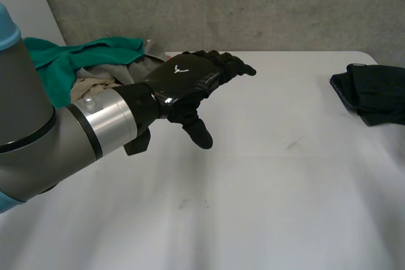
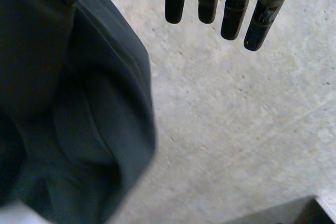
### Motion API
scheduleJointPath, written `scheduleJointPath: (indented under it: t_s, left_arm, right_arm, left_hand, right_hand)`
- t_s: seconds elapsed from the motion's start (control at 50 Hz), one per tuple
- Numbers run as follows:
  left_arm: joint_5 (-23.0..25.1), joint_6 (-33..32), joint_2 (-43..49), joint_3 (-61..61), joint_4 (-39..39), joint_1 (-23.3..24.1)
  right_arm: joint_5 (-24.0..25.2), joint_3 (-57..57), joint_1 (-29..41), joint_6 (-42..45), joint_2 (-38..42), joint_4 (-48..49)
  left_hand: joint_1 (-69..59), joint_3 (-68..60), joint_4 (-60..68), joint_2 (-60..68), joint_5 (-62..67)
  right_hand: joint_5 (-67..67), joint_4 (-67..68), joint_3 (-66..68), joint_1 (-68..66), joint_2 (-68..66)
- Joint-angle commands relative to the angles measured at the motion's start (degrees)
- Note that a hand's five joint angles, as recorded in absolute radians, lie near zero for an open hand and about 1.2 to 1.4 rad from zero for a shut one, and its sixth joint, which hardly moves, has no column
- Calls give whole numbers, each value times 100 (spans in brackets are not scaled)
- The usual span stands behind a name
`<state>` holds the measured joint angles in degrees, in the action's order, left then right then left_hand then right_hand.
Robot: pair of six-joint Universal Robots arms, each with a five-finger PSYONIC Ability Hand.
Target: Fold the laundry.
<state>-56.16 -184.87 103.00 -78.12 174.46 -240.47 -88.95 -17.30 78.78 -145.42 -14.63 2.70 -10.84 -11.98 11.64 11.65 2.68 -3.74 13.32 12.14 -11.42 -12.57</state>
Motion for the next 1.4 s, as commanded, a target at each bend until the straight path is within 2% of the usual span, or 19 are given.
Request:
scheduleJointPath:
  t_s: [0.02,0.14,0.28,0.4,0.44,0.46,0.52,0.54,0.56,0.62,0.7,0.8,0.98,1.06,1.08,1.14,1.16,1.28,1.4]
  left_arm:
    - [0,4,-25,-2,0,0]
    - [-18,13,-60,25,35,-26]
    - [-298,48,-157,104,316,-263]
    - [-1335,13,-201,429,1019,-1009]
    - [-1502,-5,-166,517,1177,-1229]
    - [-1564,-22,-131,613,1300,-1483]
    - [-1565,-66,97,806,1415,-1958]
    - [-1556,-145,394,972,1433,-2317]
    - [-1547,-198,518,1035,1433,-2433]
    - [-1459,-593,1054,1369,1415,-2864]
    - [-1389,-1331,1845,1755,1459,-3190]
    - [-1380,-1885,2786,2379,1459,-3410]
    - [-1398,-1982,4052,3452,1494,-3674]
    - [-1450,-1982,4430,3751,1503,-3691]
    - [-1459,-1991,4535,3838,1529,-3691]
    - [-1503,-1991,4633,3883,1669,-3691]
    - [-1564,-1983,4642,3857,1801,-3691]
    - [-1881,-1991,4309,3445,2285,-3560]
    - [-1986,-1904,3114,2540,2795,-3147]
  right_arm:
    - [-88,-993,-170,102,-874,72]
    - [333,-2818,-161,110,-2479,861]
    - [642,-4061,-30,102,-3958,1856]
    - [721,-5071,1042,-196,-5022,2305]
    - [747,-5353,1288,-284,-5207,2340]
    - [808,-5641,1533,-372,-5434,2314]
    - [1001,-6065,1886,-487,-5831,2270]
    - [1211,-6344,2104,-565,-6015,2227]
    - [1361,-6495,2211,-592,-6095,2183]
    - [1914,-6978,2544,-601,-6245,1850]
    - [2319,-7322,2844,-584,-6254,1209]
    - [2329,-7507,3038,-592,-6175,697]
    - [2356,-7999,2985,-575,-6122,591]
    - [2338,-8122,2977,-557,-6122,600]
    - [2347,-8157,2977,-557,-6122,600]
    - [2329,-8202,2977,-557,-6122,609]
    - [2329,-8219,2977,-549,-6113,609]
    - [2312,-8228,2977,-548,-6113,618]
    - [2312,-8184,2924,-557,-6122,635]
  left_hand:
    - [-106,9,26,25,-79]
    - [-106,9,26,25,-79]
    - [-122,-8,42,41,-62]
    - [-72,42,-8,-9,-112]
    - [-89,26,9,8,-96]
    - [-89,26,9,8,-95]
    - [-106,9,26,25,-79]
    - [-106,9,26,25,-79]
    - [-106,9,26,25,-79]
    - [-106,9,26,25,-79]
    - [-122,-8,42,41,-62]
    - [-139,-25,59,58,-45]
    - [-610,-496,530,529,426]
    - [-1683,-1569,1603,1602,1499]
    - [-2719,-2605,2639,2638,2535]
    - [-5329,-5215,5249,5248,5145]
    - [-6703,-6588,6622,6621,6518]
    - [-6916,-6802,6836,6835,6732]
    - [-6916,-6802,6836,6835,6732]
  right_hand:
    - [374,-332,-214,142,257]
    - [374,-332,-214,142,257]
    - [374,-332,-214,142,257]
    - [374,-332,-214,142,257]
    - [374,-332,-214,142,257]
    - [374,-332,-214,142,257]
    - [374,-332,-214,142,257]
    - [374,-332,-214,142,257]
    - [374,-332,-214,142,257]
    - [374,-332,-214,142,257]
    - [374,-332,-214,142,257]
    - [374,-332,-214,142,257]
    - [374,-332,-214,142,257]
    - [374,-332,-214,142,257]
    - [374,-332,-214,142,257]
    - [374,-332,-214,142,257]
    - [374,-332,-214,142,257]
    - [374,-332,-214,142,257]
    - [374,-332,-214,142,257]
